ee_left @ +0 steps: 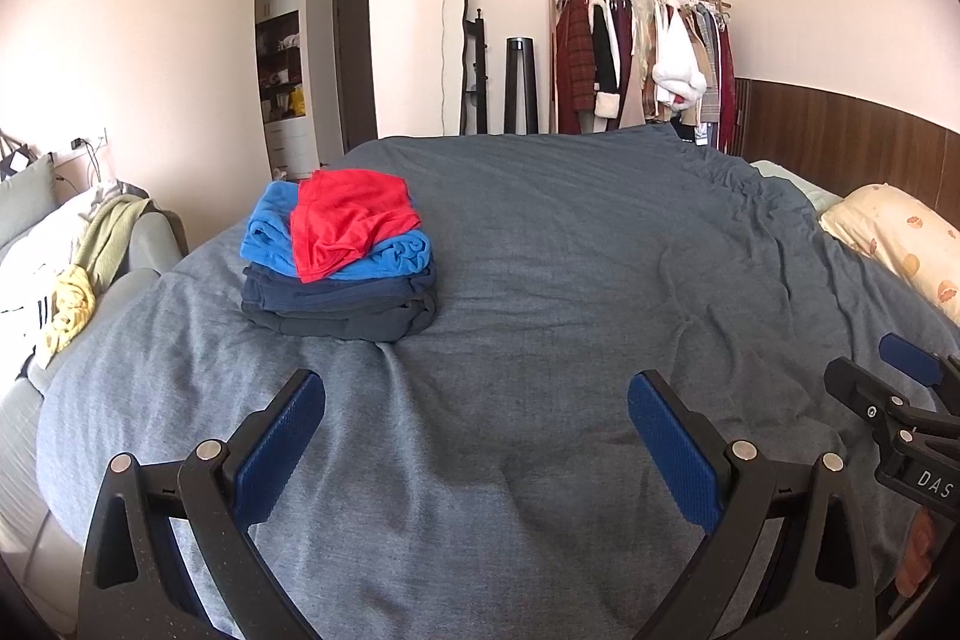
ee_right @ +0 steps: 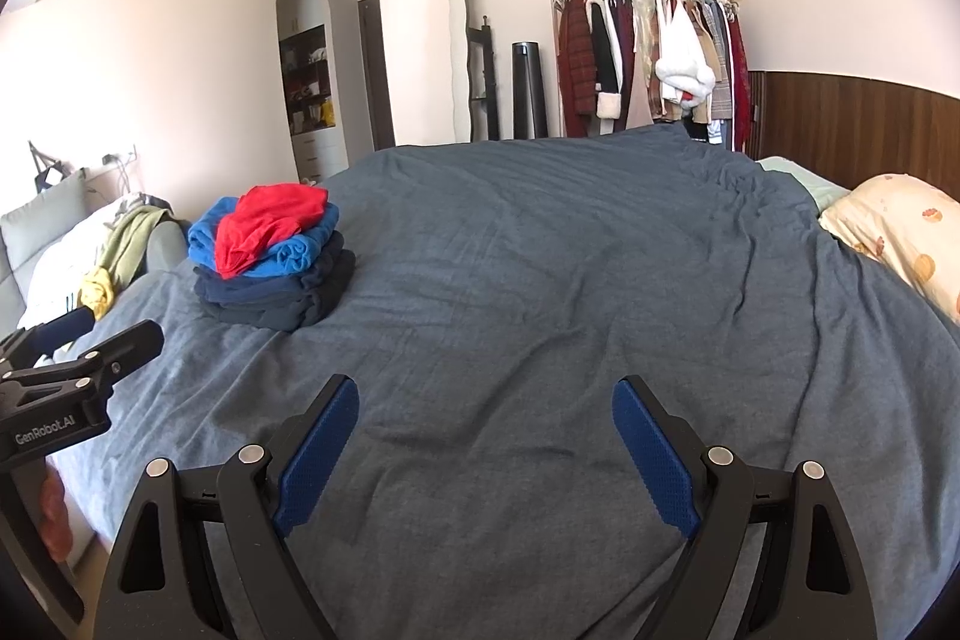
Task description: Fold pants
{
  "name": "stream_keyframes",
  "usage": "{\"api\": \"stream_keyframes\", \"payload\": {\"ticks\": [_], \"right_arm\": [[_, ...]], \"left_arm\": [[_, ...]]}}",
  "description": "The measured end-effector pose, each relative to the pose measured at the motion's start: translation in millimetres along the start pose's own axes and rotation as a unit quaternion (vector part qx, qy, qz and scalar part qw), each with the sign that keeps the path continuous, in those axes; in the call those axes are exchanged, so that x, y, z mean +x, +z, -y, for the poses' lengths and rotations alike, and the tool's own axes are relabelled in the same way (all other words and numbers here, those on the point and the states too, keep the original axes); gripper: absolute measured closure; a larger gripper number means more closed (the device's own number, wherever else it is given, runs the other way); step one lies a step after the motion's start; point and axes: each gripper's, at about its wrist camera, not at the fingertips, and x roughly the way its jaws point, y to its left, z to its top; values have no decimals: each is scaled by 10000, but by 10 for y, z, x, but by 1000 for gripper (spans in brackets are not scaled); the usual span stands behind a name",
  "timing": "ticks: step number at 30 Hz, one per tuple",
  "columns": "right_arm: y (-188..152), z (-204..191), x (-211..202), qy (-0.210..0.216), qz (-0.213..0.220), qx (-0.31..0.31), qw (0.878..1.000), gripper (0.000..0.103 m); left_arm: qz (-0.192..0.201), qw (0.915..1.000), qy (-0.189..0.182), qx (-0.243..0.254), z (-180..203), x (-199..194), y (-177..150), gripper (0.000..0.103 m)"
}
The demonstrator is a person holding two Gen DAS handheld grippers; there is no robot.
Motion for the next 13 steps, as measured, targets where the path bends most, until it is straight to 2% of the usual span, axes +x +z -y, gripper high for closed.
{"api": "stream_keyframes", "payload": {"ticks": [13], "right_arm": [[-10, -5, 1, -11, -2, 5, 10000, 15]], "left_arm": [[3, 10000, 66, -43, -2, -25, -16, 0]]}}
